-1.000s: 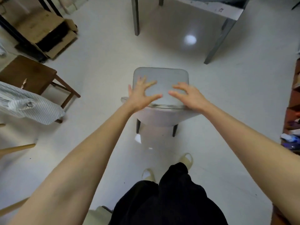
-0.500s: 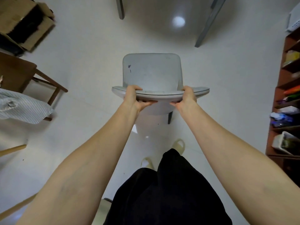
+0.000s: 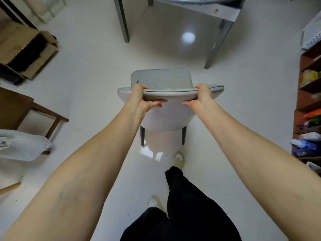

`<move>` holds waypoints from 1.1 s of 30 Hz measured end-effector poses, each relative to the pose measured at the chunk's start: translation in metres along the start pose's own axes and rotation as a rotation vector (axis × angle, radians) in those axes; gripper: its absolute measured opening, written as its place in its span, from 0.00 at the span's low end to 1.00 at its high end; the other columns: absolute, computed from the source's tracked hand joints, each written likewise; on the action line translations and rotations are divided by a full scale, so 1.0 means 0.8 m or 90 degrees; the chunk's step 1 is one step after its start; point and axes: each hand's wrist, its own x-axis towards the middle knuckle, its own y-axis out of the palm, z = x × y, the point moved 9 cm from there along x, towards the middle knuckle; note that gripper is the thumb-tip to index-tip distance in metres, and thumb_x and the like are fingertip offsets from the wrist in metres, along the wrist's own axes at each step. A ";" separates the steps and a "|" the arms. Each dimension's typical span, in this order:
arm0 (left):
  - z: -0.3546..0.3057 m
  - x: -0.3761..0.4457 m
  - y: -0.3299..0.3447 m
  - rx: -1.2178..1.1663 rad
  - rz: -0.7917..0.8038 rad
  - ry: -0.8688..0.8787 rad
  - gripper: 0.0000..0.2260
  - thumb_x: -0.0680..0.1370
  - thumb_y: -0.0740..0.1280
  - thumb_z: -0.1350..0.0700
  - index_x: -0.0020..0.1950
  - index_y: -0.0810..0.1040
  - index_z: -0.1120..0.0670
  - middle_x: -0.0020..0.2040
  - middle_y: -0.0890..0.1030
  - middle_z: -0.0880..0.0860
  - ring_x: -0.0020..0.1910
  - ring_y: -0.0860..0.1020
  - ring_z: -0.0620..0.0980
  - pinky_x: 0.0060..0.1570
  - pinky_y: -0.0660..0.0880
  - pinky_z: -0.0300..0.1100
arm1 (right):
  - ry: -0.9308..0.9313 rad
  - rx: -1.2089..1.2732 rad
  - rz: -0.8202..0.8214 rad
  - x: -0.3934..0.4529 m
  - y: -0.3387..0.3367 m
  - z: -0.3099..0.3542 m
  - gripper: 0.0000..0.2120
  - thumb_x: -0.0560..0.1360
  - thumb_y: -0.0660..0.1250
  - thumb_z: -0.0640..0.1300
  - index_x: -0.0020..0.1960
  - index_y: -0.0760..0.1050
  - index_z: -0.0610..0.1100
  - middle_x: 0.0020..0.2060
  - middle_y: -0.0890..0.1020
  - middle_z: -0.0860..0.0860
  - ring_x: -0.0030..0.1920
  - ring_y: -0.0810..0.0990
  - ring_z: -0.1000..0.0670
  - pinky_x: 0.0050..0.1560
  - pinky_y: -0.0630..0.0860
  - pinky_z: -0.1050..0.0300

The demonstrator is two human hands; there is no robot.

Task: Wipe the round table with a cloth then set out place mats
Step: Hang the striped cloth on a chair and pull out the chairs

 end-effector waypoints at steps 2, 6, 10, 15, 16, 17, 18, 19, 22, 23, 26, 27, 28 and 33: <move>-0.008 0.021 0.033 0.003 0.009 -0.014 0.05 0.77 0.53 0.65 0.45 0.65 0.67 0.49 0.64 0.66 0.65 0.58 0.82 0.56 0.69 0.70 | -0.002 -0.004 -0.009 0.025 0.006 0.026 0.17 0.72 0.59 0.36 0.61 0.71 0.39 0.59 0.77 0.42 0.52 0.76 0.39 0.46 0.74 0.34; -0.024 0.059 0.099 0.002 0.002 -0.032 0.05 0.77 0.53 0.66 0.48 0.65 0.68 0.60 0.59 0.69 0.68 0.54 0.81 0.58 0.68 0.70 | 0.010 0.012 -0.003 0.074 0.027 0.078 0.15 0.73 0.59 0.35 0.60 0.70 0.39 0.60 0.77 0.41 0.52 0.75 0.40 0.51 0.73 0.33; -0.048 0.090 0.166 -0.011 0.014 -0.020 0.09 0.78 0.54 0.65 0.56 0.63 0.68 0.61 0.59 0.68 0.68 0.53 0.80 0.60 0.67 0.69 | -0.009 0.006 0.014 0.112 0.051 0.142 0.18 0.74 0.59 0.35 0.64 0.70 0.38 0.58 0.77 0.42 0.52 0.75 0.41 0.50 0.73 0.34; -0.062 0.142 0.253 0.015 0.026 -0.045 0.09 0.76 0.56 0.64 0.54 0.68 0.68 0.53 0.66 0.64 0.67 0.59 0.77 0.59 0.71 0.66 | -0.024 0.011 0.008 0.175 0.073 0.216 0.19 0.74 0.58 0.35 0.64 0.71 0.39 0.56 0.77 0.43 0.51 0.75 0.41 0.49 0.75 0.36; -0.069 0.158 0.270 0.028 0.031 -0.046 0.12 0.76 0.57 0.64 0.58 0.69 0.67 0.52 0.69 0.63 0.67 0.60 0.77 0.57 0.72 0.65 | -0.029 0.016 0.009 0.191 0.080 0.231 0.18 0.73 0.58 0.35 0.63 0.71 0.39 0.54 0.76 0.43 0.50 0.76 0.41 0.51 0.75 0.35; -0.075 0.170 0.283 0.044 0.035 -0.047 0.15 0.76 0.57 0.63 0.61 0.70 0.67 0.52 0.70 0.63 0.66 0.62 0.76 0.55 0.74 0.64 | -0.034 0.017 0.009 0.203 0.086 0.243 0.17 0.73 0.58 0.35 0.62 0.71 0.39 0.53 0.76 0.43 0.48 0.76 0.41 0.53 0.75 0.34; -0.082 0.184 0.298 0.063 0.036 -0.052 0.17 0.75 0.58 0.63 0.63 0.70 0.66 0.53 0.72 0.63 0.65 0.64 0.76 0.52 0.76 0.64 | -0.034 0.023 0.007 0.218 0.094 0.255 0.16 0.73 0.58 0.35 0.60 0.71 0.39 0.51 0.76 0.43 0.46 0.76 0.42 0.54 0.75 0.33; -0.089 0.196 0.310 0.088 0.039 -0.056 0.17 0.75 0.59 0.62 0.63 0.71 0.65 0.55 0.72 0.63 0.64 0.65 0.75 0.49 0.77 0.63 | -0.036 0.025 0.004 0.230 0.102 0.265 0.15 0.73 0.58 0.34 0.60 0.71 0.38 0.51 0.76 0.43 0.46 0.76 0.42 0.55 0.74 0.32; -0.108 0.229 0.340 0.140 0.045 -0.071 0.10 0.75 0.61 0.61 0.55 0.73 0.62 0.52 0.74 0.60 0.61 0.72 0.66 0.48 0.78 0.58 | -0.035 0.034 -0.016 0.267 0.121 0.284 0.17 0.73 0.59 0.34 0.62 0.71 0.37 0.49 0.76 0.43 0.48 0.76 0.41 0.54 0.74 0.31; -0.115 0.237 0.348 0.157 0.049 -0.070 0.07 0.75 0.62 0.61 0.51 0.73 0.60 0.49 0.74 0.59 0.58 0.74 0.63 0.49 0.78 0.57 | -0.037 0.037 -0.025 0.276 0.127 0.291 0.18 0.73 0.59 0.34 0.62 0.71 0.37 0.47 0.76 0.43 0.48 0.76 0.41 0.54 0.75 0.31; -0.139 0.264 0.377 0.196 0.046 -0.068 0.01 0.75 0.64 0.61 0.45 0.73 0.59 0.45 0.74 0.58 0.50 0.75 0.56 0.55 0.77 0.54 | -0.045 0.034 -0.058 0.305 0.151 0.319 0.20 0.71 0.60 0.35 0.63 0.71 0.36 0.52 0.76 0.42 0.51 0.76 0.39 0.51 0.76 0.32; -0.148 0.271 0.388 0.207 0.042 -0.066 0.01 0.75 0.64 0.61 0.44 0.73 0.59 0.44 0.74 0.57 0.48 0.75 0.55 0.57 0.77 0.53 | -0.047 0.032 -0.061 0.314 0.160 0.331 0.21 0.71 0.60 0.35 0.64 0.70 0.37 0.54 0.76 0.41 0.52 0.76 0.39 0.49 0.76 0.32; -0.152 0.277 0.397 0.204 0.046 -0.069 0.02 0.75 0.63 0.61 0.43 0.73 0.59 0.43 0.74 0.57 0.45 0.75 0.55 0.57 0.77 0.52 | -0.052 0.028 -0.067 0.322 0.164 0.341 0.21 0.71 0.60 0.35 0.64 0.70 0.37 0.54 0.76 0.41 0.52 0.76 0.39 0.49 0.77 0.32; -0.172 0.309 0.452 0.197 0.048 -0.092 0.03 0.75 0.64 0.61 0.43 0.72 0.60 0.43 0.74 0.58 0.44 0.75 0.56 0.57 0.77 0.51 | -0.053 0.037 -0.093 0.369 0.189 0.385 0.21 0.71 0.60 0.36 0.65 0.70 0.38 0.53 0.77 0.40 0.43 0.76 0.41 0.45 0.78 0.34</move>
